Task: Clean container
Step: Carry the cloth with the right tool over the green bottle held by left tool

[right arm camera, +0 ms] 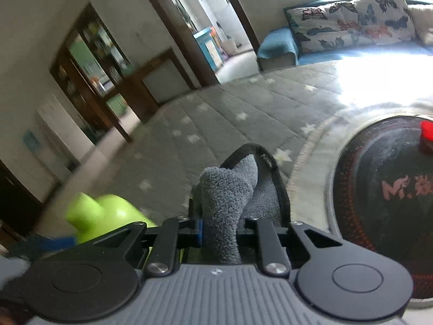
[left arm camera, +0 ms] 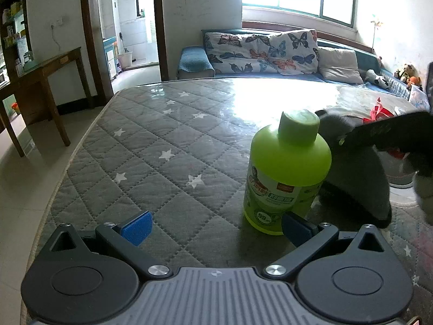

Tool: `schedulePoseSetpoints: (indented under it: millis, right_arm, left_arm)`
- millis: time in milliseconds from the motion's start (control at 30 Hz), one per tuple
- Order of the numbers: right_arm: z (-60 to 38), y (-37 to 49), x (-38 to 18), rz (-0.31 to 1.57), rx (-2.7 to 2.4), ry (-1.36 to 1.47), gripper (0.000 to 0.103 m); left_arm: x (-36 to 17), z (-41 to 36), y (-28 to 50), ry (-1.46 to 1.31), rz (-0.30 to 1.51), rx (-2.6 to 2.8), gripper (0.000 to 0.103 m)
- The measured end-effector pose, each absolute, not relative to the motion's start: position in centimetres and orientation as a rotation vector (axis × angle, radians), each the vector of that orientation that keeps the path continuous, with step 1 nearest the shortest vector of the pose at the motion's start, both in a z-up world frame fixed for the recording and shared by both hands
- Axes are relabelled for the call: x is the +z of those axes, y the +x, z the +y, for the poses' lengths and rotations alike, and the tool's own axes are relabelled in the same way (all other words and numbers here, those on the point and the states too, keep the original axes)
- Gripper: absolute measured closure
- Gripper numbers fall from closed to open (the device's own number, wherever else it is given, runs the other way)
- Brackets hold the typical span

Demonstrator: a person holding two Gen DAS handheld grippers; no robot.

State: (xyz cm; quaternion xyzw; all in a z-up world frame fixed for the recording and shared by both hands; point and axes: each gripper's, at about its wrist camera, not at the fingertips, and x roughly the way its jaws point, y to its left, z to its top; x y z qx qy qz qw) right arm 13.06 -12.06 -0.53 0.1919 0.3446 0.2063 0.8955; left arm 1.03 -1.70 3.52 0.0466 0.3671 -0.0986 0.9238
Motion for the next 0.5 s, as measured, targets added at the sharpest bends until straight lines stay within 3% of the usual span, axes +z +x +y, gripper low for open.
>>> schedulePoseSetpoints:
  millis: [367, 500]
  right_arm:
    - [-10.9, 14.3, 2.7, 0.649, 0.587, 0.535, 0.087]
    - [-11.2, 15.1, 1.1, 0.694, 0.581, 0.552, 0.087]
  left_arm:
    - [3.7, -2.2, 1.0, 0.101, 0.745, -0.224, 0.000]
    - [3.7, -2.5, 1.0, 0.106, 0.743, -0.234, 0.000]
